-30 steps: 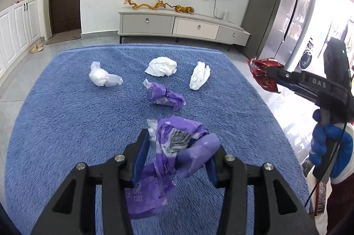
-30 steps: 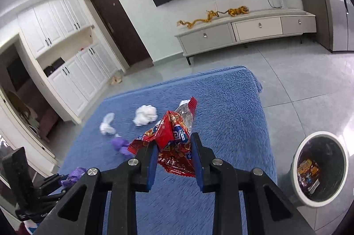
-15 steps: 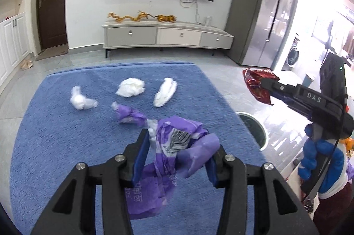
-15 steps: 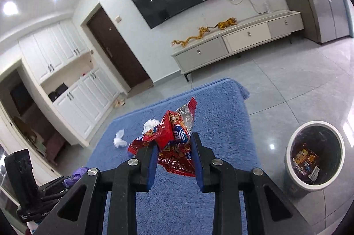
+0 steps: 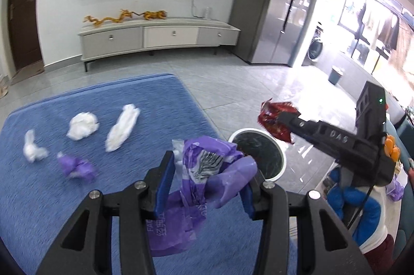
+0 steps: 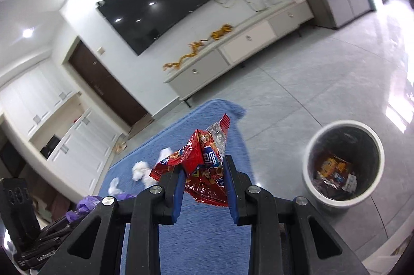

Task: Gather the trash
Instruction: 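Carry both bags over the trash bin and open both grippers to drop them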

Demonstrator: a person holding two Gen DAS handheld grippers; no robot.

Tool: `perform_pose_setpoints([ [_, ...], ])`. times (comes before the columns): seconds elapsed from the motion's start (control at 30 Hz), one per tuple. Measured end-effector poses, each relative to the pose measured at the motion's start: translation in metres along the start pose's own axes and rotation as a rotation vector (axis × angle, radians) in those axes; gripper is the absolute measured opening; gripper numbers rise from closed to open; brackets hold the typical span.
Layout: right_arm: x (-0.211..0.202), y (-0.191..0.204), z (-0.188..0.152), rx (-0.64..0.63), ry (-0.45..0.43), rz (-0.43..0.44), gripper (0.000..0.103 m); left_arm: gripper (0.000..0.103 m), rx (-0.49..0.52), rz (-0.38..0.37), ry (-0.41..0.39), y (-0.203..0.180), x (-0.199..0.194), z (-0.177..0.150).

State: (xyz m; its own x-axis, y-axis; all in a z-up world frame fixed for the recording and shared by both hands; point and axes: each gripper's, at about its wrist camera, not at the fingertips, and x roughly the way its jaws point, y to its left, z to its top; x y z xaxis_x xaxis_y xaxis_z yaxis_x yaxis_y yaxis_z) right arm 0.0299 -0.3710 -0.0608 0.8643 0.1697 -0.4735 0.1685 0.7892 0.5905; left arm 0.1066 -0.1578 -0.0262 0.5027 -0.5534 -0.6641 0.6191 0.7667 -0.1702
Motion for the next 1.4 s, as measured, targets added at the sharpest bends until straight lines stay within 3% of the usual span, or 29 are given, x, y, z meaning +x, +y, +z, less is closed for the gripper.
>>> perform_pose_setpoints([
  [0.43,0.023,-0.095,0.006,0.248,0.004,-0.194,0.027,0.043,0.057,-0.098,0.071,-0.059,0.101,0.052],
  [0.73,0.041,-0.168,0.022,0.441,0.023,-0.289,0.027,0.043,0.048,-0.162,0.176,-0.105,0.206,0.093],
  [1.0,0.055,-0.233,0.023,0.608,0.049,-0.354,0.031,0.046,0.071,-0.202,0.298,-0.146,0.297,0.092],
  [1.1,0.060,-0.251,0.017,0.655,0.060,-0.375,0.039,0.047,0.063,-0.211,0.328,-0.154,0.322,0.086],
  [1.17,0.062,-0.263,0.012,0.689,0.063,-0.393,0.052,0.048,0.051,-0.222,0.344,-0.156,0.335,0.083],
  [1.4,0.059,-0.268,0.006,0.727,0.043,-0.429,0.056,0.054,0.004,-0.233,0.365,-0.150,0.354,0.079],
])
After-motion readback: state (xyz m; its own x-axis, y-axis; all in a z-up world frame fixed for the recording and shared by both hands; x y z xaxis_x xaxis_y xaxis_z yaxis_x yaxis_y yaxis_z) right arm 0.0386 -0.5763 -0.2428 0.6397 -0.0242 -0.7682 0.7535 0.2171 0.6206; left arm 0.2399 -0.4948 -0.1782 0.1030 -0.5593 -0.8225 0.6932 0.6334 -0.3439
